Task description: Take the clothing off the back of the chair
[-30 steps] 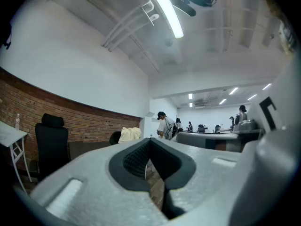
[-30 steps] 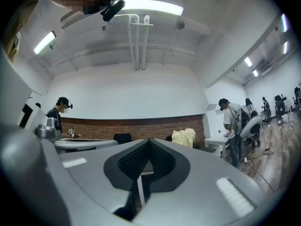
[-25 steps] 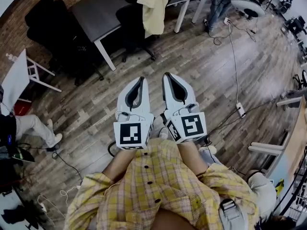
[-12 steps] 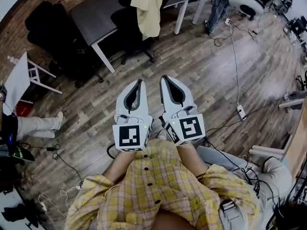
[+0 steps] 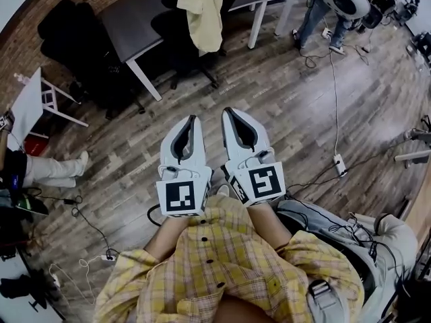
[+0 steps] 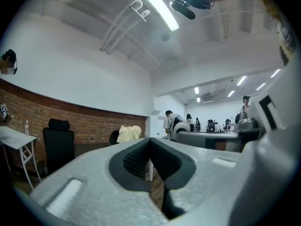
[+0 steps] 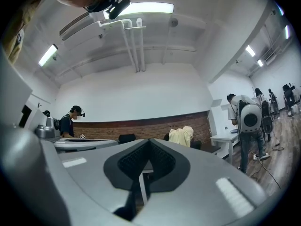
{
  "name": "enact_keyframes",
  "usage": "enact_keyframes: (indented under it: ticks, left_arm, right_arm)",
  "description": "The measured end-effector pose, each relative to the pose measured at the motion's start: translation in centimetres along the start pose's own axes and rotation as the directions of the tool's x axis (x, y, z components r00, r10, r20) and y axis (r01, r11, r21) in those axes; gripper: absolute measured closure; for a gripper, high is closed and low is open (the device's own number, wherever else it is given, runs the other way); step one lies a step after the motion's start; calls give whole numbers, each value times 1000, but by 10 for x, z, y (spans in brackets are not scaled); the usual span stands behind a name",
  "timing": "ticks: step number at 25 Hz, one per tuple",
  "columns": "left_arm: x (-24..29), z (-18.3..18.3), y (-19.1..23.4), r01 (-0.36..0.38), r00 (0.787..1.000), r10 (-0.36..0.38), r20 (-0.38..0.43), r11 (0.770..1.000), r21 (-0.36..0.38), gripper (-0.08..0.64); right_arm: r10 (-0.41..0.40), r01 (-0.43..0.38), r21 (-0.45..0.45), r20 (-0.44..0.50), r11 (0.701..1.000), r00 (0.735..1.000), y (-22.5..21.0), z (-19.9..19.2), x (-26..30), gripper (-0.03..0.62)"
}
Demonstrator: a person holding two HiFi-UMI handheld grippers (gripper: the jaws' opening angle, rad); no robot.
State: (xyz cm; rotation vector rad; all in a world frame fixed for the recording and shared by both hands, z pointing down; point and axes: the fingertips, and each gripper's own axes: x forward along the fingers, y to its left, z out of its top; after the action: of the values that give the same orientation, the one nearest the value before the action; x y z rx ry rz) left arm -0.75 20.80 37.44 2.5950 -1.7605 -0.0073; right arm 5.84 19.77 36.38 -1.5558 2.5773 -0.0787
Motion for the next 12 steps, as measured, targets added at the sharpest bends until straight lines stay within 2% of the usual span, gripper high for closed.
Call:
enact_keyframes:
  ticks: [6, 12]
  left_arm:
    - [19, -13, 4, -7, 1000, 7, -21, 1000, -8, 560]
    - [49, -12, 18, -6, 1000, 6, 2, 1000, -14, 560]
  right_arm:
    - [7, -6, 16, -20, 1000, 1000, -13, -12, 14, 591]
    - [6, -6, -12, -13, 1000, 1000, -25, -9, 44, 592]
